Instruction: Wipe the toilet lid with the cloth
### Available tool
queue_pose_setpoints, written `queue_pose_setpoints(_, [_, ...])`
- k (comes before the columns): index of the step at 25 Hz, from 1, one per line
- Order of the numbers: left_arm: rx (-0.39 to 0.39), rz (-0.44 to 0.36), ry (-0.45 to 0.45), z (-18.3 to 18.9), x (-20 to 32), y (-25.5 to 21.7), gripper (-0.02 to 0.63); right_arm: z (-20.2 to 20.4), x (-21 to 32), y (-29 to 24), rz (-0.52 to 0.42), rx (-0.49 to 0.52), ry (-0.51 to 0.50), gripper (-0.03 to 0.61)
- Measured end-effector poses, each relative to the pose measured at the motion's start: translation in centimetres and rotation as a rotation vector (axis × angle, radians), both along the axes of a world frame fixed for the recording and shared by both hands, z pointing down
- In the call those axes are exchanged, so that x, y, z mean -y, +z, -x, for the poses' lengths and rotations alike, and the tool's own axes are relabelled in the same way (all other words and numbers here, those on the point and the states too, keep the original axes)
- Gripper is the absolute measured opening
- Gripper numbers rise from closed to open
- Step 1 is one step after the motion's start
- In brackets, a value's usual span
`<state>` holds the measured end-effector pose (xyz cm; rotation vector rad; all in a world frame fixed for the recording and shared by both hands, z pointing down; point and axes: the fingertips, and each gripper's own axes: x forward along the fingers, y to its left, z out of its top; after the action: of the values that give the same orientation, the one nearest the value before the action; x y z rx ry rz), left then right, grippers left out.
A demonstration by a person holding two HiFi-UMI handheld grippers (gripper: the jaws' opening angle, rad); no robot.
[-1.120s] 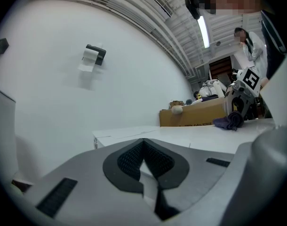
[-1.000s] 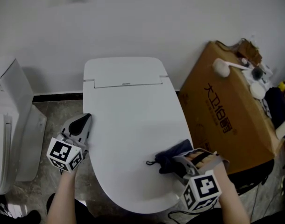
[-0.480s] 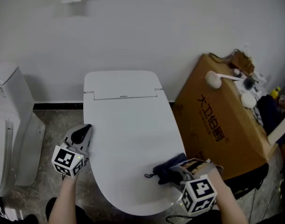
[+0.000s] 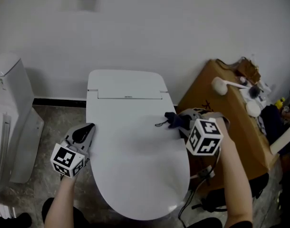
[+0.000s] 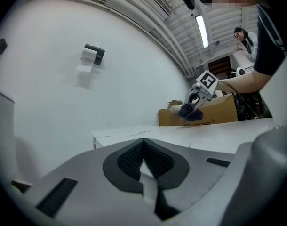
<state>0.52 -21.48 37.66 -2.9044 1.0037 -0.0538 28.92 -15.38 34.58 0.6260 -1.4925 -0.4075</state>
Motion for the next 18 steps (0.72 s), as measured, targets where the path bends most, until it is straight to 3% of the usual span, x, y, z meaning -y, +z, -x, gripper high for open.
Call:
queue_pose_setpoints(8, [-0.035, 0.009, 0.021, -0.3, 0.1, -0.1, 0.015, -2.7, 10.6, 2.1, -0.024, -0.069, 0.040, 0.063])
queue_pose_setpoints(18, [-0.051, 0.004, 0.026, -0.2, 0.1, -0.1, 0.015, -3.1, 13.0, 4.9, 0.012, -0.085, 0.031, 0.063])
